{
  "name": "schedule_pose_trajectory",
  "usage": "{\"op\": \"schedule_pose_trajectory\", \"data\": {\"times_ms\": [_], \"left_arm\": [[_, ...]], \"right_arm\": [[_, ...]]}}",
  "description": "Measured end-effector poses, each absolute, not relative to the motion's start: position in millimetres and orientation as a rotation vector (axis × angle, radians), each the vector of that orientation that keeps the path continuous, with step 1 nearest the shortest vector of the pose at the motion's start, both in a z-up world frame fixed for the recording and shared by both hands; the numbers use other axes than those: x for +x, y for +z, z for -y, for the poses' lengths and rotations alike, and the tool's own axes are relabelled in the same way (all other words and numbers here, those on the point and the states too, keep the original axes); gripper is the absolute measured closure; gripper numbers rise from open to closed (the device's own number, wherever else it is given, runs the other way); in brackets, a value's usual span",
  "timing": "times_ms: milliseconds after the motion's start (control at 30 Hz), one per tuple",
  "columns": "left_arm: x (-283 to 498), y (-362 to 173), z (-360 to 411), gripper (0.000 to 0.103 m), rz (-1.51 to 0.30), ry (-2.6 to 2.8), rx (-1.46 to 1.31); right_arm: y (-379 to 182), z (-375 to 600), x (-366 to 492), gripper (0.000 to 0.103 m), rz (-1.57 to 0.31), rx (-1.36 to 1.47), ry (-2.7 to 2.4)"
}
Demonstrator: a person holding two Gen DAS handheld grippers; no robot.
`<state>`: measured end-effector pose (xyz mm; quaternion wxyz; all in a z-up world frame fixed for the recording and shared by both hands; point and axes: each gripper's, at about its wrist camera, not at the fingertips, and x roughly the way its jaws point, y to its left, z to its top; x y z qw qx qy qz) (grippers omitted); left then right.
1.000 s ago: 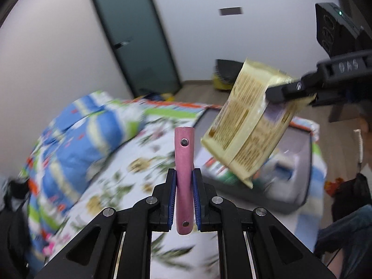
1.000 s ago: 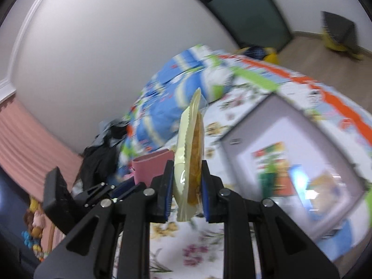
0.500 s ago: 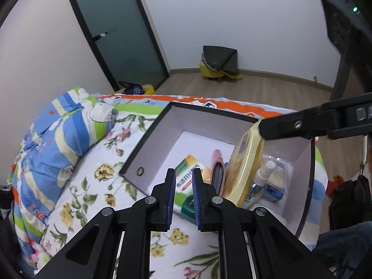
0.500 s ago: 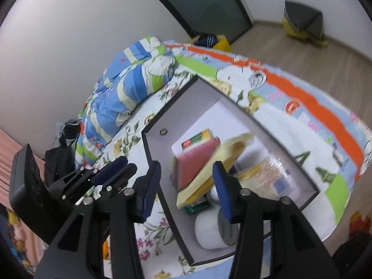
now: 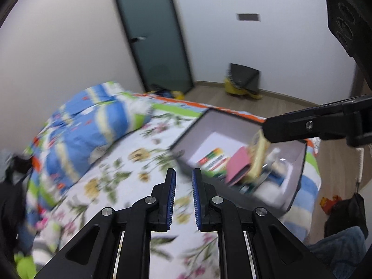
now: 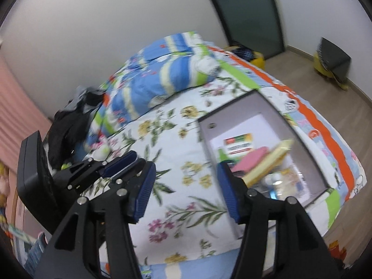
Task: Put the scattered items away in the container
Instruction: 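Open both tools to drop the sponge and package into the black box, then move both tools back toward the grey-and-white panda plush on the bed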
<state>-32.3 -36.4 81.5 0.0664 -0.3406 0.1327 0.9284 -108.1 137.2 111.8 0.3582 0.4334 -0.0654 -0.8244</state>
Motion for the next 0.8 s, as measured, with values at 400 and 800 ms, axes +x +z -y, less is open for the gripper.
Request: {"op": "schedule_pose_trajectory", "data": {"times_ms": [400, 800], "left_arm": [[133.9, 128.9, 268.0, 0.090, -0.356, 3.224, -1.154], [259.3, 112.2, 429.4, 0.090, -0.177, 3.455, -1.395]], "right_arm": [[124.0, 20.4, -4.4, 0.044, -0.026, 1.081, -1.824], [95.6, 150.6, 77.3, 0.044, -0.159, 1.116, -1.596]]}}
